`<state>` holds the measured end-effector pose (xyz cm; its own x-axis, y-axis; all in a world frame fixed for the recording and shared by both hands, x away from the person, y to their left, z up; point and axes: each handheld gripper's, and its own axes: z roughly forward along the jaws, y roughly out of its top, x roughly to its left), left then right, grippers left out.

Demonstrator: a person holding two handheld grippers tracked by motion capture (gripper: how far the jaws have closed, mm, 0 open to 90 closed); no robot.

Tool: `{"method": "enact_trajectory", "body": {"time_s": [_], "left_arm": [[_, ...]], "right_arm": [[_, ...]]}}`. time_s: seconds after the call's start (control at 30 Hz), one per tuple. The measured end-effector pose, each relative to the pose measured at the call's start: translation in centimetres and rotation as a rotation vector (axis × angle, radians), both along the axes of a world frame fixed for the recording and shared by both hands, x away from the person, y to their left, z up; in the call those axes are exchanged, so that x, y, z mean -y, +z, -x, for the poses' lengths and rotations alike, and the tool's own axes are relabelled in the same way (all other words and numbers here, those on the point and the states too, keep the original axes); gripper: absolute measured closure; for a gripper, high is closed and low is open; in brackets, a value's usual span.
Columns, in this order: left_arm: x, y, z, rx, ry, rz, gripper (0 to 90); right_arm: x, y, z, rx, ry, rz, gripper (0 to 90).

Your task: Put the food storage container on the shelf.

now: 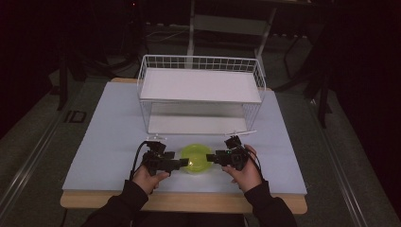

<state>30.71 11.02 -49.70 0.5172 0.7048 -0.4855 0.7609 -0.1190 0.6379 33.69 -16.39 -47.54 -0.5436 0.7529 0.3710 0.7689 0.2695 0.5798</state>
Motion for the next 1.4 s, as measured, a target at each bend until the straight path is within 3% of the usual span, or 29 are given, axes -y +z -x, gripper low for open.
{"method": "enact_trajectory", "body": {"time_s": [0.07,0.2,0.37,0.47,0.63,0.7,0.83,1.1,1.4], "left_arm": [[0.1,-0.2,0.0,-0.014,0.012,-0.003,34.8],[0.1,-0.8,-0.2,-0.054,0.007,-0.005,39.0],[0.0,-1.1,-0.5,-0.115,0.001,0.045,54.8],[0.1,-0.9,-0.4,-0.119,-0.008,0.052,64.4],[-0.1,-0.6,-0.2,-0.154,0.023,0.045,70.3],[0.0,-0.4,0.0,-0.155,0.033,0.031,73.0],[-0.4,0.0,0.1,-0.155,0.051,0.052,79.0],[-0.7,2.1,0.2,-0.118,0.055,0.029,80.8],[-0.9,4.7,0.1,-0.097,0.051,0.039,81.1]], "right_arm": [[-0.1,-0.2,-0.1,-0.022,-0.012,0.006,53.9],[-0.2,-0.3,-0.1,-0.038,-0.022,0.013,58.9],[-0.3,-0.5,-0.1,-0.073,-0.029,-0.001,68.7],[-0.5,-0.4,0.0,-0.074,-0.036,-0.001,72.1],[-0.7,-0.1,0.5,-0.061,-0.053,-0.011,76.4],[-0.8,0.3,0.7,-0.042,-0.057,-0.014,79.1],[-1.1,1.0,1.1,-0.014,-0.038,0.007,79.9],[-1.5,2.6,1.8,0.058,-0.031,0.009,79.9],[-1.6,4.4,2.2,0.112,-0.031,0.0,79.9]]}}
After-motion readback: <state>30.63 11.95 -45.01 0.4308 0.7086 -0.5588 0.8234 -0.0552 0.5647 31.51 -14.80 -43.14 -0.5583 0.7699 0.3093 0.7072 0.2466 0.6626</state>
